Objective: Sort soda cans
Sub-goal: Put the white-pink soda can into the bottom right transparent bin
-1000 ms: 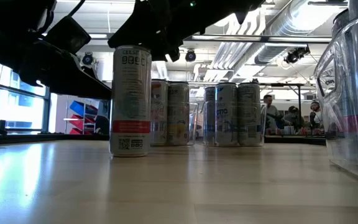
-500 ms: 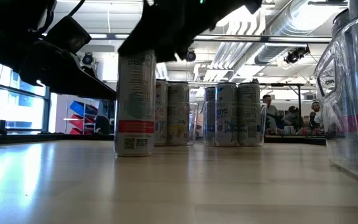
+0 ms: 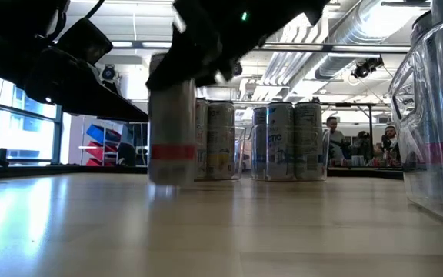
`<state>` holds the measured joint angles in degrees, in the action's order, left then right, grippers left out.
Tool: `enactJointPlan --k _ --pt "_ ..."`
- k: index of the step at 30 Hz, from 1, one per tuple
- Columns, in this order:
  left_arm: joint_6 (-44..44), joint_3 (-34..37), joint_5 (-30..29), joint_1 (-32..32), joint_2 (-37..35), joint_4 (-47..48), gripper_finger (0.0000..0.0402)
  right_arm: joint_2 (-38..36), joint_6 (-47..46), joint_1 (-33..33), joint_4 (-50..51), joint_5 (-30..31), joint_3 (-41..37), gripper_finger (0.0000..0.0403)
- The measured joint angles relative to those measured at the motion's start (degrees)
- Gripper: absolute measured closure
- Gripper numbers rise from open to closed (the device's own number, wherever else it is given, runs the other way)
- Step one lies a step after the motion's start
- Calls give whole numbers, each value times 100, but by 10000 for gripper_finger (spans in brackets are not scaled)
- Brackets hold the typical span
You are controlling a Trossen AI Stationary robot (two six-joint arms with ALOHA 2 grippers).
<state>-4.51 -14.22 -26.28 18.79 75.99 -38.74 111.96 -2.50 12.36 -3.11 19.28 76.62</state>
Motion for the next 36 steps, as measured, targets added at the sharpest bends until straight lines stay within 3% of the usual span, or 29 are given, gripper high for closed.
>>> enactJointPlan --k 7,13,16,23,26,36 --pt "-141 0 0 1 -2 27 117 -1029 24 1016 1209 1207 568 163" --pt "-141 0 0 2 -2 -11 117 -1792 -917 2371 2897 1288 1270 163" --pt "-138 0 -2 0 -2 -13 117 -2021 -1724 3142 3546 1263 1448 163" --pt "-160 0 -6 0 -2 -22 117 -2065 -4294 4711 4797 2715 1443 163" --pt "-178 0 -17 -3 -2 -65 117 -1967 -5201 5090 5341 3105 1443 163" --pt "-428 0 -253 -11 -2 -150 117 -1597 -8305 5670 8159 3288 1443 163"
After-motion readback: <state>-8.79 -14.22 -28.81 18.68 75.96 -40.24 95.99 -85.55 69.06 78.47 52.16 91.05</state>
